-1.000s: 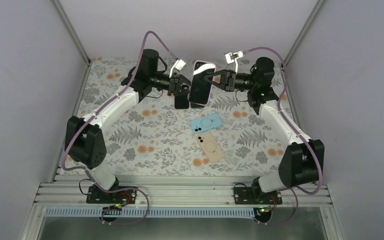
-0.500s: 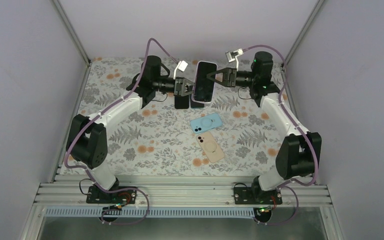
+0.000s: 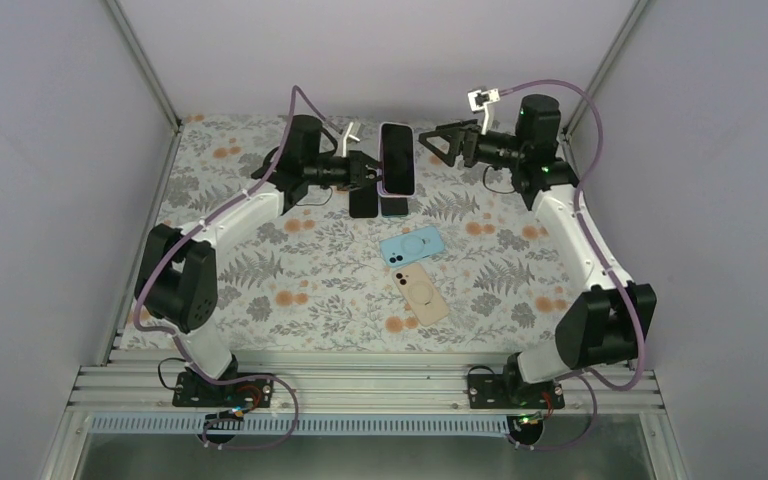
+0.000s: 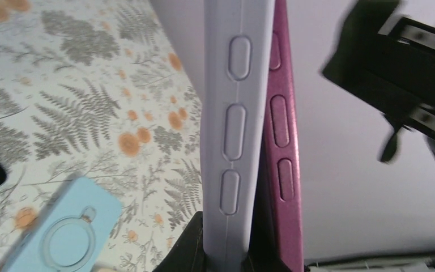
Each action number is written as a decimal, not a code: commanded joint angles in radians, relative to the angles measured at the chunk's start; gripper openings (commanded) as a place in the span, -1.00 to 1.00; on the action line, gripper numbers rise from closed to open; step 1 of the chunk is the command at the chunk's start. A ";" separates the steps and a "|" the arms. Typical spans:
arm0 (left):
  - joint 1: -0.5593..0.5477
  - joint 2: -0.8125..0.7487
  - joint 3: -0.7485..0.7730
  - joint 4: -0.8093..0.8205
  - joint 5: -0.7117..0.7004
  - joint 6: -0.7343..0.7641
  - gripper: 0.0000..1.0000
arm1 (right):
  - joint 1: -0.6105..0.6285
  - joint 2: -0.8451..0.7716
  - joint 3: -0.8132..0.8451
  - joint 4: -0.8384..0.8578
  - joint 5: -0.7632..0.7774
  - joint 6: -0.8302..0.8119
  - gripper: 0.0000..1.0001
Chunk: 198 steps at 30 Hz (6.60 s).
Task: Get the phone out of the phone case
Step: Remove the phone case from the phone, then place the phone case at the center of the board.
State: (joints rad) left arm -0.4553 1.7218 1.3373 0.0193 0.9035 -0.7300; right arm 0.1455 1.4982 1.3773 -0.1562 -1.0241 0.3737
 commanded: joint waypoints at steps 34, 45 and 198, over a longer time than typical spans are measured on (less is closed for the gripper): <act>0.052 0.067 -0.013 0.057 -0.065 -0.256 -0.95 | 0.498 -0.004 -0.236 0.141 1.074 -0.787 0.42; 0.053 0.067 -0.024 0.089 -0.042 -0.290 -0.95 | 0.510 0.016 -0.294 0.207 1.152 -0.852 0.42; 0.248 0.552 0.296 -0.620 -0.582 0.559 -0.32 | 0.298 -0.064 -0.195 0.226 1.309 -0.829 -0.92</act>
State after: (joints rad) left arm -0.1986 2.2482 1.6463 -0.5549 0.5083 -0.1883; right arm 0.4496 1.4410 1.1606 0.0174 0.2928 -0.4767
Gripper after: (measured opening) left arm 0.294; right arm 0.052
